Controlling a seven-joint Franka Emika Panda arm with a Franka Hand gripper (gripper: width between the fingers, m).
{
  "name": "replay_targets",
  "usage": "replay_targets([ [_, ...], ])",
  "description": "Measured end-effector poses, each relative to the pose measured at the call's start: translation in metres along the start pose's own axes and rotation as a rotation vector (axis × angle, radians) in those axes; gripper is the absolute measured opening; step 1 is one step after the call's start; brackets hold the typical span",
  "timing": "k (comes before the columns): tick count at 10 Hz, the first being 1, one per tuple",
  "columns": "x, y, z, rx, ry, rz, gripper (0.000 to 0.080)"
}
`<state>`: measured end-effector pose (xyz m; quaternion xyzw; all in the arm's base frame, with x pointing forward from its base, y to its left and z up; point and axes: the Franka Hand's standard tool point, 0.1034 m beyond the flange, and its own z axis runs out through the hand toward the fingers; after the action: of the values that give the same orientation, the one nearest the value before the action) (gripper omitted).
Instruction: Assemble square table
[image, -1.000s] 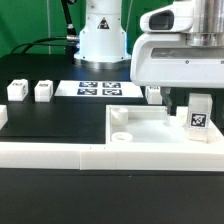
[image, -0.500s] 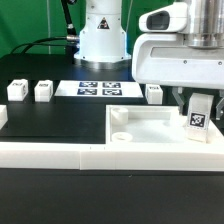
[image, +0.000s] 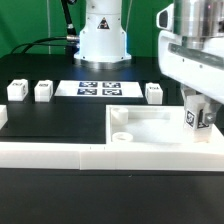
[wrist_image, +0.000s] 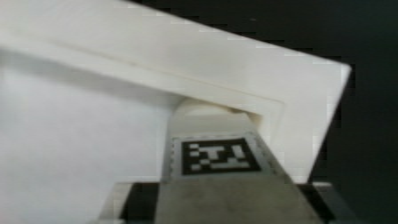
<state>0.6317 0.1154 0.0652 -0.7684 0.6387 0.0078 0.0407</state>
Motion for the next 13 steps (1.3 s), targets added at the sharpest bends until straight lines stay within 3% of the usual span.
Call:
replay_targets([
  [4,-0.0003,0.0007,0.0008,0.0,-0.033,0.204,0.029],
  [5,-0.0003,0.0008,0.0009,0.0,-0.033,0.174,0.0348],
  [6,0.0011,-0.0009,-0.0001,0.011,-0.029,0.115,0.0348],
  [7,0.0015,-0.0015,-0.0003,0.015,-0.027,0.094,0.0553],
  [8,0.0015,-0.0015,-0.0003,0.015,-0.027,0.094,0.0619],
  [13,0.0015,-0.0015,-0.0003,0.015,-0.027,0.094,0.0649],
])
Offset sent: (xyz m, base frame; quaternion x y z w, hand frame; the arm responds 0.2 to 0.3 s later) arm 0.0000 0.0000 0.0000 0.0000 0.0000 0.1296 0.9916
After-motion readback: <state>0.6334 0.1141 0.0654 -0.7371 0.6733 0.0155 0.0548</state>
